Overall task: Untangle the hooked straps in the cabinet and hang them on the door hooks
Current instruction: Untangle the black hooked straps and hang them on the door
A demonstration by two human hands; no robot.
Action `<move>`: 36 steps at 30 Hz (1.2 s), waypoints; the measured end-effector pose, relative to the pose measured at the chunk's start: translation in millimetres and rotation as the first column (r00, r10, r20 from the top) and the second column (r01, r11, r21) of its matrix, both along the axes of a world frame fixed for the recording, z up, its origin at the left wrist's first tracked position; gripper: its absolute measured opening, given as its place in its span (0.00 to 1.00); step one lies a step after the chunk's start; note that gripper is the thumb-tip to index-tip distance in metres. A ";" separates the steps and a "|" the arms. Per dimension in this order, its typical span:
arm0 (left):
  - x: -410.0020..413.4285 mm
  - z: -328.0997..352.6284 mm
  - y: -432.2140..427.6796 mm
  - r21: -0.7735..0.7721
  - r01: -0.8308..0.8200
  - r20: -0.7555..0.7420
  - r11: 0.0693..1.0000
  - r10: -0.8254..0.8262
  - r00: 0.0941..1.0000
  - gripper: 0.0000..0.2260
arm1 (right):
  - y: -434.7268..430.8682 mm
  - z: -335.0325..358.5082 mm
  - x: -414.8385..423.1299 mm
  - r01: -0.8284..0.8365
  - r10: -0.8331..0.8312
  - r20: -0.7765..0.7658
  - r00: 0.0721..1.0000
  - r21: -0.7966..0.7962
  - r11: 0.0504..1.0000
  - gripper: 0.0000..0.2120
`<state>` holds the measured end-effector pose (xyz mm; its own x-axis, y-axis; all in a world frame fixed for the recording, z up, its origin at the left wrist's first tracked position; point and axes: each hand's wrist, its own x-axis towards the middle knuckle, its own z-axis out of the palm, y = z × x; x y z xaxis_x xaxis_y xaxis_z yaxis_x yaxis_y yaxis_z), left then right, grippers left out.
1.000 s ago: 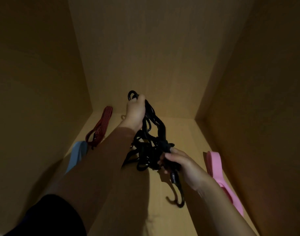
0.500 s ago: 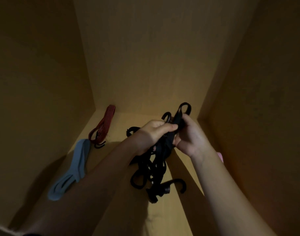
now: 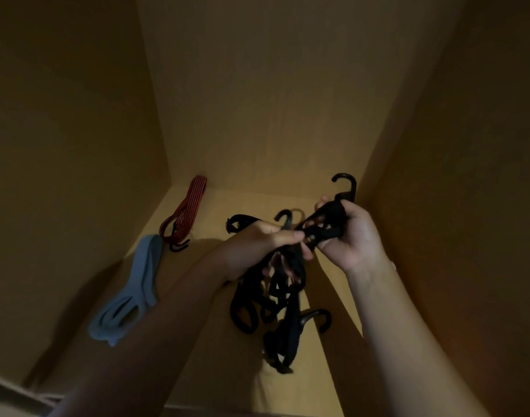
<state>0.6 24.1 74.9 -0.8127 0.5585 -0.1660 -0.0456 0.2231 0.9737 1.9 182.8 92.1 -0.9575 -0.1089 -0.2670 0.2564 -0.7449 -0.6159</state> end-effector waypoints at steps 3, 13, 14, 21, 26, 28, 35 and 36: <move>-4.2 -5.7 -6.4 0.182 -0.112 0.087 0.977 0.097 0.991 0.13 | 6.2 -3.7 6.8 -0.106 0.109 -0.178 0.978 0.023 0.994 0.04; -9.0 -0.2 4.0 0.023 -0.346 0.161 0.938 0.338 0.927 0.11 | -14.5 -13.9 36.6 -0.297 0.441 -0.286 0.851 0.431 0.852 0.04; -8.7 4.9 9.6 0.011 -0.368 0.126 0.930 0.364 0.923 0.11 | -20.5 -14.2 39.2 -0.317 0.444 -0.239 0.864 0.427 0.847 0.03; -4.3 21.0 8.8 0.321 -0.246 0.257 0.915 0.165 0.952 0.16 | -37.2 -7.9 44.3 -0.306 0.398 -0.186 0.899 0.385 0.871 0.07; -7.6 17.7 6.6 0.380 -0.222 0.285 0.898 0.115 0.952 0.21 | -45.5 -4.5 46.6 -0.252 0.377 -0.174 0.910 0.489 0.835 0.05; -2.3 20.6 6.1 0.216 -0.173 0.193 0.961 0.132 0.972 0.20 | -46.8 -4.6 46.9 -0.266 0.386 -0.123 0.914 0.536 0.801 0.05; 1.5 15.1 4.9 0.182 -0.302 0.223 0.936 0.260 0.940 0.13 | -46.8 -13.7 48.1 -0.420 0.475 0.076 0.876 0.601 0.679 0.09; 1.5 14.4 4.9 0.188 -0.299 0.234 0.935 0.253 0.939 0.13 | -47.8 -16.8 47.7 -0.424 0.482 0.089 0.872 0.628 0.652 0.10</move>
<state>2.1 28.9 89.4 -0.9015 0.3579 -0.2435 -0.2764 -0.0432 0.9601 49.6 135.0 75.2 -0.8540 -0.3759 -0.3596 0.3889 -0.0022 -0.9213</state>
